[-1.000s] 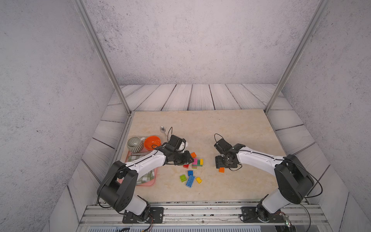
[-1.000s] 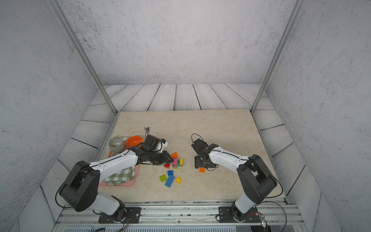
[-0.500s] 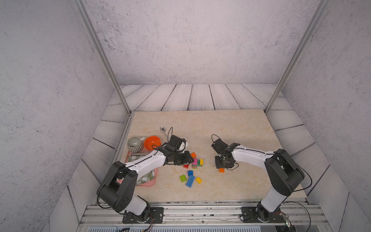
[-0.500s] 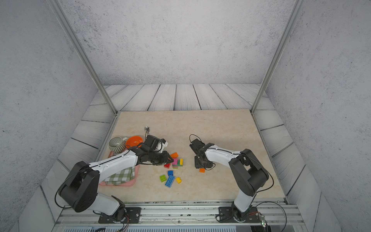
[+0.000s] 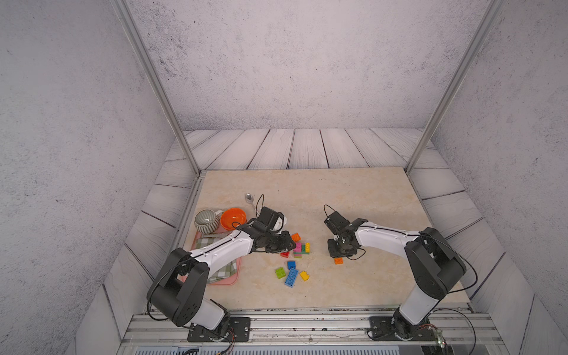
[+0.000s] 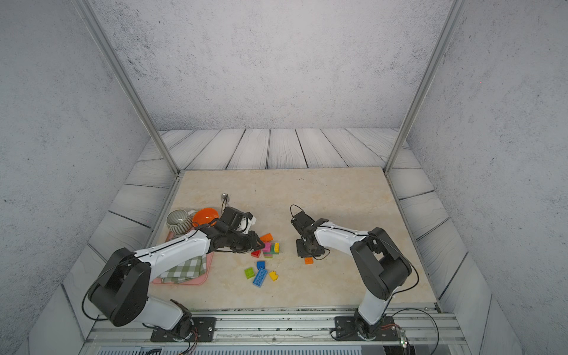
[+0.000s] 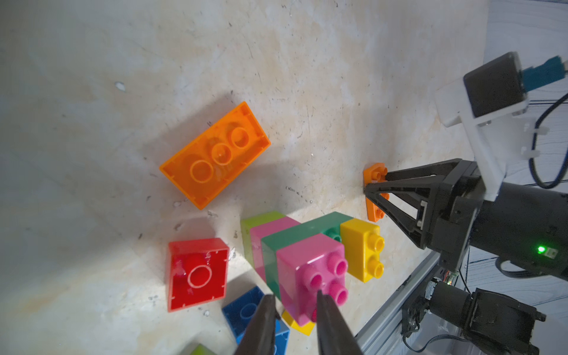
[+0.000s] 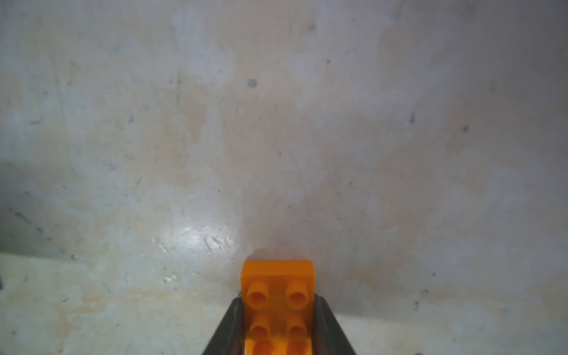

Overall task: Assemble the letter p with lego
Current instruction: Pick up the lego brick from the center of the board.

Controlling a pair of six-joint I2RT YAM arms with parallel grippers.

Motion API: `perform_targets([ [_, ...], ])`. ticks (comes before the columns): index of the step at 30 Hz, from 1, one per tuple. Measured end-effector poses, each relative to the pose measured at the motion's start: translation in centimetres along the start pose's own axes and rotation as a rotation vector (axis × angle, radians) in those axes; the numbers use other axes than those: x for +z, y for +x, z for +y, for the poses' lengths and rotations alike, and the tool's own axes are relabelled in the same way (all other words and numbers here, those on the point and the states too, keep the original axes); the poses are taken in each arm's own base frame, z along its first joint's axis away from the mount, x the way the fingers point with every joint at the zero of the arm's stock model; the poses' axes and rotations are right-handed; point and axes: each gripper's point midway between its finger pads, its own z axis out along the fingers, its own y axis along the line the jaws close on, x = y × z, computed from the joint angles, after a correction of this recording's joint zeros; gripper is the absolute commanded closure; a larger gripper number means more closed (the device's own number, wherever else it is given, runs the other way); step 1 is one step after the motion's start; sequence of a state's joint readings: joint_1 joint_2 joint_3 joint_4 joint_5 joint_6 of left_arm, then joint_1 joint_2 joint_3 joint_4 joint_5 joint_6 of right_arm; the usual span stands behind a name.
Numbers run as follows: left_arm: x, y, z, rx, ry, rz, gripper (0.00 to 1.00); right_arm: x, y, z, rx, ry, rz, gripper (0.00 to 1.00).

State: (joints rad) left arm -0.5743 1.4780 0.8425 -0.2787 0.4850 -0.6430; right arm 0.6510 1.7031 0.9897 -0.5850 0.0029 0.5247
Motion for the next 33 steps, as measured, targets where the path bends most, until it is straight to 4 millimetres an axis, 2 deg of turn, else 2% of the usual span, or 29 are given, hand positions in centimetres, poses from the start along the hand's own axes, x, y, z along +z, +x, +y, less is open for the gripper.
perform_targets([
  [4, -0.04, 0.0, 0.04, 0.0, -0.003, -0.001, 0.74, 0.16, -0.2, 0.59, -0.079, -0.015, 0.025, 0.57],
  [9, -0.07, -0.01, 0.08, 0.0, -0.006, -0.002, 0.74, 0.29, -0.42, 0.61, -0.136, 0.0, 0.041, 0.51],
  [12, -0.09, 0.0, 0.1, -0.001, -0.009, -0.001, 0.74, 0.29, -0.35, 0.34, -0.144, 0.015, 0.044, 0.52],
  [16, -0.16, -0.02, 0.19, 0.002, -0.018, 0.001, 0.7, 0.31, -0.37, 0.0, -0.142, 0.034, 0.045, 0.63],
  [19, -0.24, 0.0, 0.38, 0.003, -0.031, 0.002, 0.66, 0.3, -0.36, -0.08, -0.143, 0.041, 0.044, 0.66],
  [21, -0.25, 0.05, 0.48, 0.001, -0.038, 0.005, 0.63, 0.3, -0.38, -0.1, -0.143, 0.043, 0.043, 0.66],
  [22, -0.25, 0.07, 0.5, 0.0, -0.041, 0.006, 0.62, 0.29, -0.38, -0.1, -0.143, 0.044, 0.042, 0.64],
  [23, -0.25, 0.13, 0.52, -0.001, -0.043, 0.009, 0.62, 0.29, -0.39, -0.12, -0.143, 0.045, 0.042, 0.57],
  [24, -0.24, 0.18, 0.51, -0.001, -0.044, 0.011, 0.61, 0.28, -0.4, -0.13, -0.141, 0.046, 0.042, 0.55],
  [33, -0.28, 0.74, 0.29, -0.001, -0.057, 0.036, 0.59, 0.31, -0.52, -0.25, -0.143, 0.06, 0.05, 0.58],
])
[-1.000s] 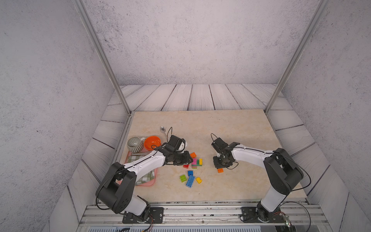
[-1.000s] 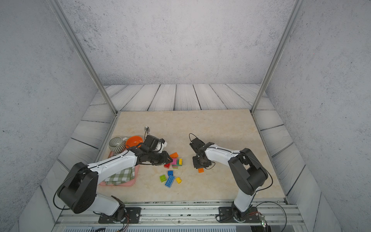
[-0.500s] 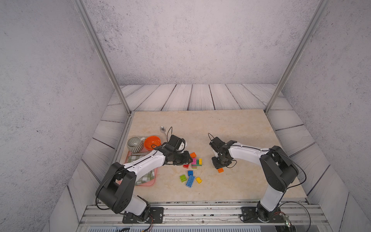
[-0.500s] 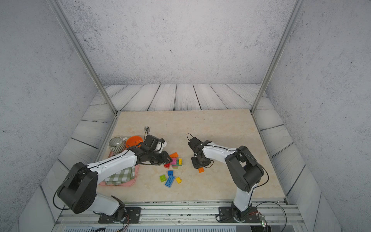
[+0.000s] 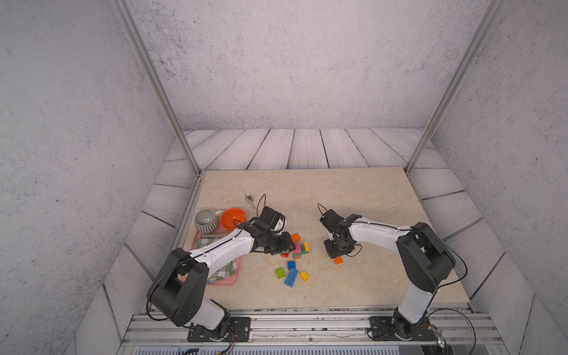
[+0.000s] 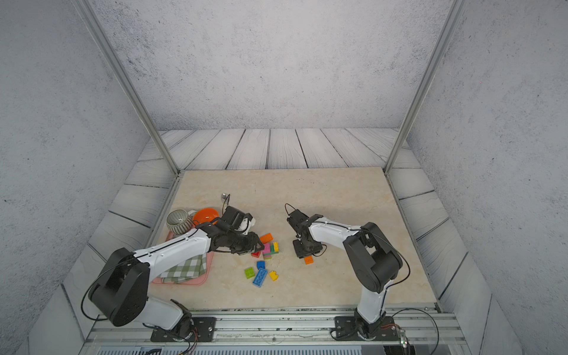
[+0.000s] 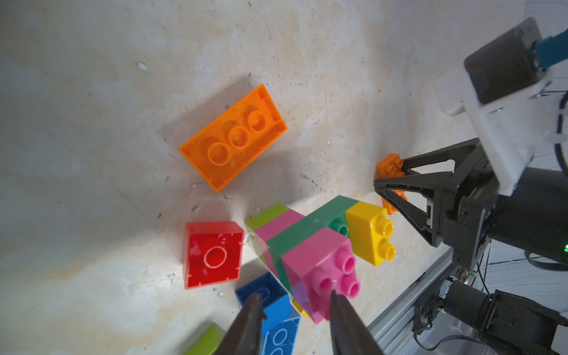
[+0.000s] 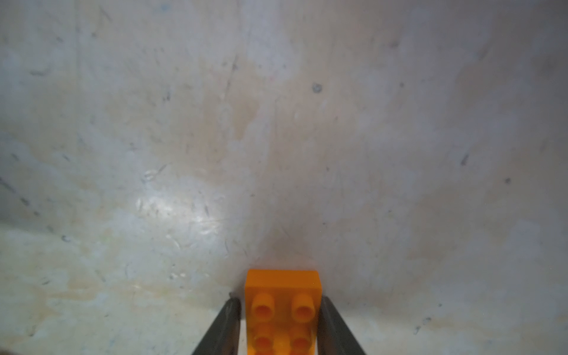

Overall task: Assemble the letter p with lego
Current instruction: Pick up the lego brick from the center of the board.

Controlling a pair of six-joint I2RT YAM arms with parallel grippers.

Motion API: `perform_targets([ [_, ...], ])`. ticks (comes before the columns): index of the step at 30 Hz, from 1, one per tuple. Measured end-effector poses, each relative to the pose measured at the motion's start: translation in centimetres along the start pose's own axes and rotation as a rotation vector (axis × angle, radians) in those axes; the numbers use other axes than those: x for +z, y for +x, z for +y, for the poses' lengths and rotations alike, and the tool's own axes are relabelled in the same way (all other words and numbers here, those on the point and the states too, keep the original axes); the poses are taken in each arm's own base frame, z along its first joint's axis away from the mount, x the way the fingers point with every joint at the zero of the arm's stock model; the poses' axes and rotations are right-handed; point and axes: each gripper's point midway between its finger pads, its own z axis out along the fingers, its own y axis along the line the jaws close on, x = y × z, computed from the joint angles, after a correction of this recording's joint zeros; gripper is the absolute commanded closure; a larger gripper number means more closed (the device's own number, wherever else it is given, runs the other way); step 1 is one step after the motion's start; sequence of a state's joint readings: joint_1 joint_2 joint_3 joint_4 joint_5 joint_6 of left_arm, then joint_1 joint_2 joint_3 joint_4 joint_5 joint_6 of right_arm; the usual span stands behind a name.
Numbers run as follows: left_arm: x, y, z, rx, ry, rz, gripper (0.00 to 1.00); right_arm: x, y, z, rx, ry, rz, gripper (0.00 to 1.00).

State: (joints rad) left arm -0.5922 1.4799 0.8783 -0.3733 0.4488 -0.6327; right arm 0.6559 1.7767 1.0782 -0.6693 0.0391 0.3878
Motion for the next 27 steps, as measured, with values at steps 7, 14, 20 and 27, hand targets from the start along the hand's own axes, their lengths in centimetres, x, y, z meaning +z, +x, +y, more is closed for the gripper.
perform_targets([
  [7, 0.0, 0.2, 0.1, -0.005, -0.01, 0.01, 0.53, 0.0, -0.1, 0.0, 0.002, 0.0, -0.001, 0.79],
  [14, -0.1, 0.4, 0.3, -0.011, -0.026, 0.019, 0.46, -0.2, -0.2, 0.1, -0.002, -0.002, -0.01, 0.97],
  [20, -0.5, 0.7, 0.5, -0.014, -0.04, 0.022, 0.42, -2.9, -1.0, 0.3, -0.031, -0.038, -0.108, 1.0],
  [27, -1.5, 0.5, 0.1, -0.008, -0.043, -0.002, 0.4, -8.4, -2.9, 1.0, -0.103, -0.105, -0.297, 1.0],
])
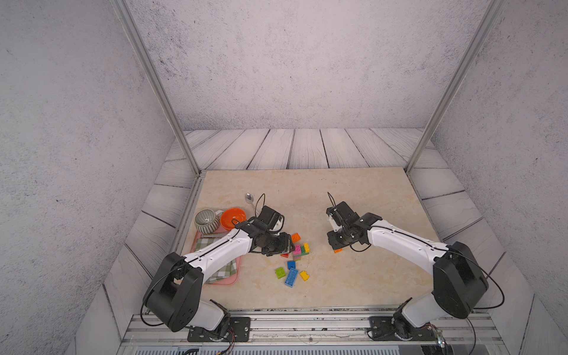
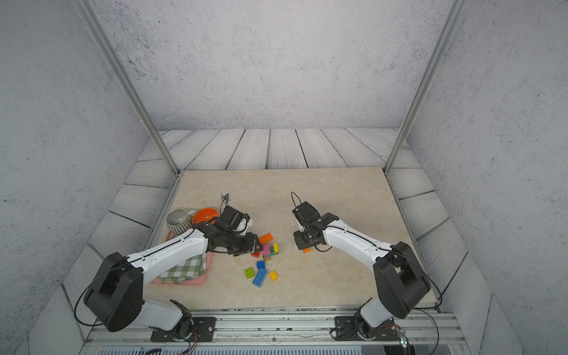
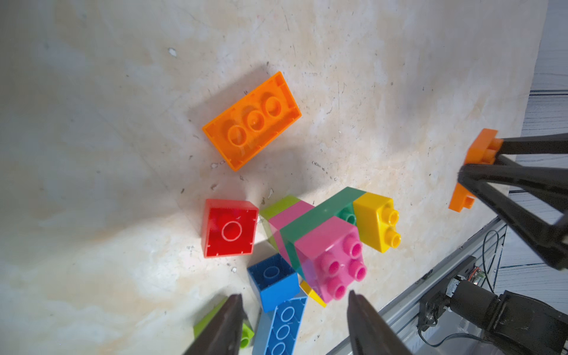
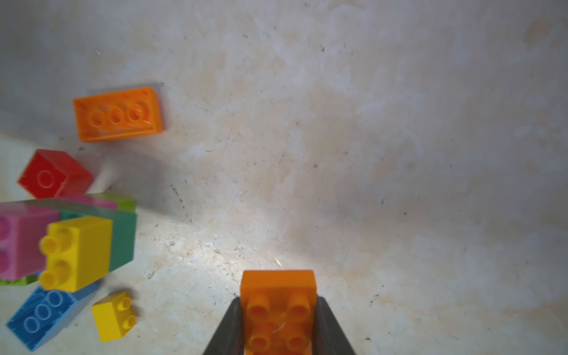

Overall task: Assemble the letter p with lego
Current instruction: Pick up the lego brick from the center of the board, then assemble the lego brick with the lego brick.

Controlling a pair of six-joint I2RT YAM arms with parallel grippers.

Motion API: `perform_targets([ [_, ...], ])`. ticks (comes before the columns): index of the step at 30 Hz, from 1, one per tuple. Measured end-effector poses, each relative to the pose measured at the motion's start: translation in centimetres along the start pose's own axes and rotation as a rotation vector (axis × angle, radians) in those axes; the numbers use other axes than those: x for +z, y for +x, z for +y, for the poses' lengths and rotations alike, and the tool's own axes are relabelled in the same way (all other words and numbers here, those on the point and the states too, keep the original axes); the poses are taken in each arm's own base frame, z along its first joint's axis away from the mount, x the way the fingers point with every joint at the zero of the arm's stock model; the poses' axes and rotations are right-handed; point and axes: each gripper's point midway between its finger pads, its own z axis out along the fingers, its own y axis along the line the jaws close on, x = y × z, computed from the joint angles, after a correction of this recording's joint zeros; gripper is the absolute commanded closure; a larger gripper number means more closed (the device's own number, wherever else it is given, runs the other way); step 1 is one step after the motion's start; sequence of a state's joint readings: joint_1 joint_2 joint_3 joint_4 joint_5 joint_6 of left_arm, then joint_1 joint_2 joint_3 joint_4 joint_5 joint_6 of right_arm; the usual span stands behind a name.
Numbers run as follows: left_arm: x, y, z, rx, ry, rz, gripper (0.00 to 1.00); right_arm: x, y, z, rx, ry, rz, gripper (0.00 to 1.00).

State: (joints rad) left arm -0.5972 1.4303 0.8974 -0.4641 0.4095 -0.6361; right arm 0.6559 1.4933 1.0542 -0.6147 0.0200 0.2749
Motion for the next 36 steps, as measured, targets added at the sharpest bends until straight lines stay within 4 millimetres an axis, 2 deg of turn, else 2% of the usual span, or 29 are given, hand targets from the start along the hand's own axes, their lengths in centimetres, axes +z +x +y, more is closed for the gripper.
perform_targets([
  [5, -1.0, -0.4, -0.5, 0.008, 0.011, -0.038, 0.39, -2.9, -2.0, 1.3, -0.107, -0.075, -0.124, 1.0],
  [10, -2.7, -1.3, -0.2, -0.007, 0.009, -0.104, 0.38, -3.9, -2.6, 2.6, -0.276, -0.129, -0.167, 1.0],
  [13, -3.7, -1.6, 0.6, -0.033, 0.004, -0.147, 0.37, -4.7, -2.6, 3.9, -0.41, -0.193, -0.145, 1.0],
  [18, -4.7, -1.3, 2.8, -0.093, -0.009, -0.203, 0.35, -6.5, -5.5, 6.9, -0.668, -0.287, -0.145, 1.0],
  [20, -4.8, -1.1, 3.8, -0.122, -0.013, -0.219, 0.35, -6.3, -5.5, 7.8, -0.765, -0.303, -0.123, 1.0],
  [29, -5.5, -1.2, 7.9, -0.26, -0.026, -0.288, 0.35, -4.1, -3.1, 12.1, -1.164, -0.347, 0.03, 1.0],
  [36, -6.3, -1.1, 10.1, -0.327, -0.033, -0.353, 0.35, -2.1, -2.8, 13.5, -1.348, -0.33, 0.129, 1.0],
])
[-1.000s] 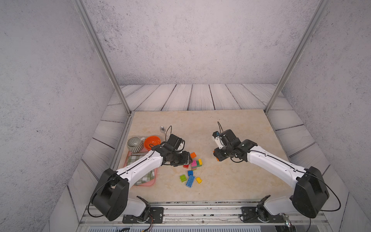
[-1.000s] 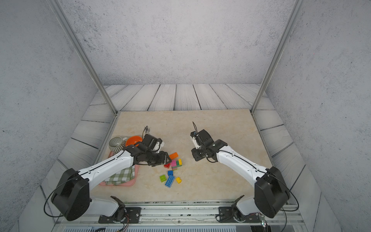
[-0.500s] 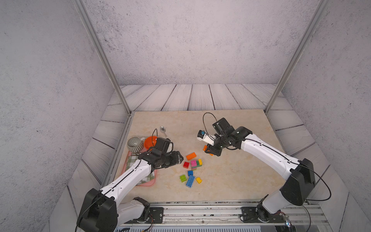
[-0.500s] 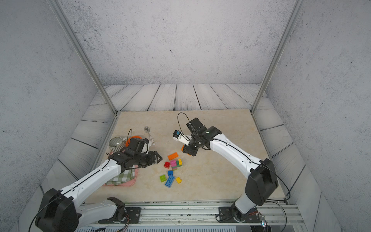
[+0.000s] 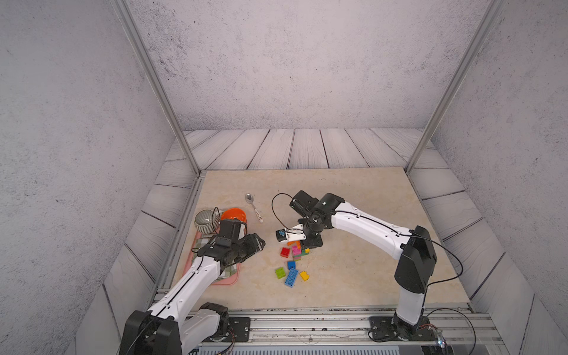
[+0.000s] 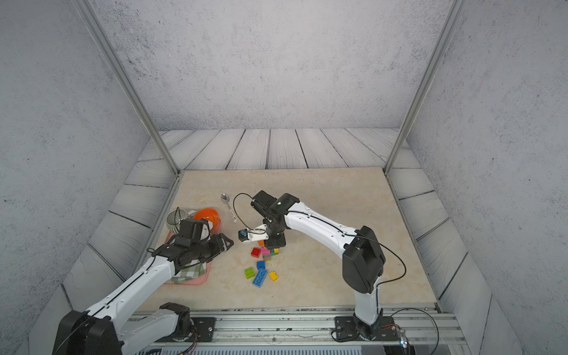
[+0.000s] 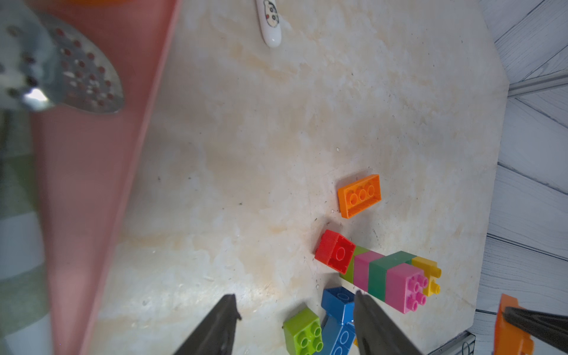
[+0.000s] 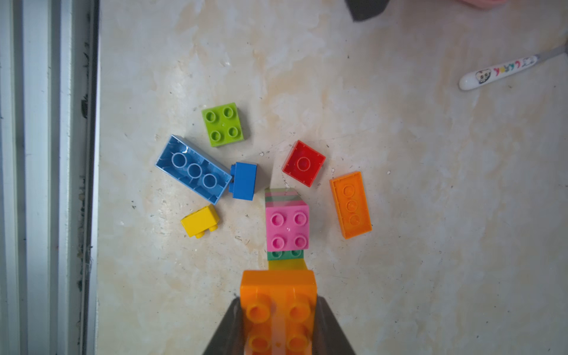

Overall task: Assemble the letter p with lego
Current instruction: Assemble the lego brick with the lego brick.

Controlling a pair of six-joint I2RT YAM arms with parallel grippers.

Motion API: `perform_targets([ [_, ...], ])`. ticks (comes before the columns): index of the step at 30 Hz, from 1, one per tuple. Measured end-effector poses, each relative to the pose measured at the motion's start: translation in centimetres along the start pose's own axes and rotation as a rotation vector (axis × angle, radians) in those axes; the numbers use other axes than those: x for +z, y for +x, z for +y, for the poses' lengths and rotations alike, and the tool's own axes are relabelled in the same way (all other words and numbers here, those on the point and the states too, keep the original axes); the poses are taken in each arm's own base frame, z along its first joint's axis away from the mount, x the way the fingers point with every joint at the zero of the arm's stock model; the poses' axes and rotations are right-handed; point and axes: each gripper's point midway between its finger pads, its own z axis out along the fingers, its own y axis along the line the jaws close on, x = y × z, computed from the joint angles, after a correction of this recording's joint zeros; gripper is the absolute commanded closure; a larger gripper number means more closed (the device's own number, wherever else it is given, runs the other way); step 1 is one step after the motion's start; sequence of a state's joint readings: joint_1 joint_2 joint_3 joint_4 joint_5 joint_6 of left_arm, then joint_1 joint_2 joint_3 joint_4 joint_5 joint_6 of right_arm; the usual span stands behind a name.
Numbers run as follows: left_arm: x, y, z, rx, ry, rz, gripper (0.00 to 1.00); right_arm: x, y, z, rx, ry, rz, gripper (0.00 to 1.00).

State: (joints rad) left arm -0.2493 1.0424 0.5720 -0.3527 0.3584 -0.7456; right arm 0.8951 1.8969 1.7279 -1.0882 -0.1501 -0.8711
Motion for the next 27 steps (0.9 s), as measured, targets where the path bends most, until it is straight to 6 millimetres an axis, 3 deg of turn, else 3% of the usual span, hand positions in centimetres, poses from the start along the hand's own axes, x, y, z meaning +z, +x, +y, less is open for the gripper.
perform_targets([
  [8, 0.0, 0.0, 0.7, -0.018, -0.003, -0.014, 0.35, 2.3, 0.1, -0.8, -0.085, -0.052, 0.103, 1.0],
  [27, 0.3, -0.2, 0.9, -0.034, 0.008, -0.002, 0.36, 4.2, -0.4, -0.1, -0.087, -0.134, 0.15, 1.0],
])
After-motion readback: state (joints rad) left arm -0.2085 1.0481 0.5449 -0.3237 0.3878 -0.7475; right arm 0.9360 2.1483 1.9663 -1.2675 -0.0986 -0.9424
